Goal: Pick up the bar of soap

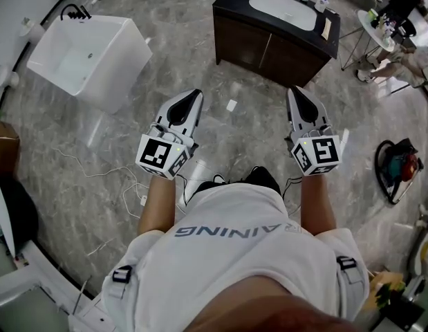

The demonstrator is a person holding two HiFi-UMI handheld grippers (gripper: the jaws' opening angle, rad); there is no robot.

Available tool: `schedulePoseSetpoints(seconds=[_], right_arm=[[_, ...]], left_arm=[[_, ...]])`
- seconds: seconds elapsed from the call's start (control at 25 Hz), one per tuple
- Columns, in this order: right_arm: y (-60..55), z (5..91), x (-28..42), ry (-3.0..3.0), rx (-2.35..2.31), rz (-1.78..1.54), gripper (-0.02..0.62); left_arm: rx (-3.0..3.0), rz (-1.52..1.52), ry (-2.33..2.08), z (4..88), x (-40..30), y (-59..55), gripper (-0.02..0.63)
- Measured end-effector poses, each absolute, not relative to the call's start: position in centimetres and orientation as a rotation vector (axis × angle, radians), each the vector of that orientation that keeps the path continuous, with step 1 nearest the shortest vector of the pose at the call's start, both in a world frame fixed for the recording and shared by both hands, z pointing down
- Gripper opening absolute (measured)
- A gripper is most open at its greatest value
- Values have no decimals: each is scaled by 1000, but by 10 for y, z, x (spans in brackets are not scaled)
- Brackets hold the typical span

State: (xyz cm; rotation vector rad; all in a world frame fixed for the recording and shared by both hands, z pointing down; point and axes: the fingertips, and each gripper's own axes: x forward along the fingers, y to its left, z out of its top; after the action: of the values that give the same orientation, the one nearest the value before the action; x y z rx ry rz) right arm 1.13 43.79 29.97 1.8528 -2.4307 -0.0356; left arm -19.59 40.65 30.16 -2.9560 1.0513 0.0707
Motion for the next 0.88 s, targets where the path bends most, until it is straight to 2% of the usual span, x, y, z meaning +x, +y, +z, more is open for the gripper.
schedulePoseSetpoints(seconds=[0.52,0.88], right_arm=[[351,312,25,-2470,1830,-8,21],[259,320,70,-2538,1781,39,21]], left_arm=[[-2937,17,1078,310,-184,329,8],[-2901,-35,1146,306,-139,248,8]])
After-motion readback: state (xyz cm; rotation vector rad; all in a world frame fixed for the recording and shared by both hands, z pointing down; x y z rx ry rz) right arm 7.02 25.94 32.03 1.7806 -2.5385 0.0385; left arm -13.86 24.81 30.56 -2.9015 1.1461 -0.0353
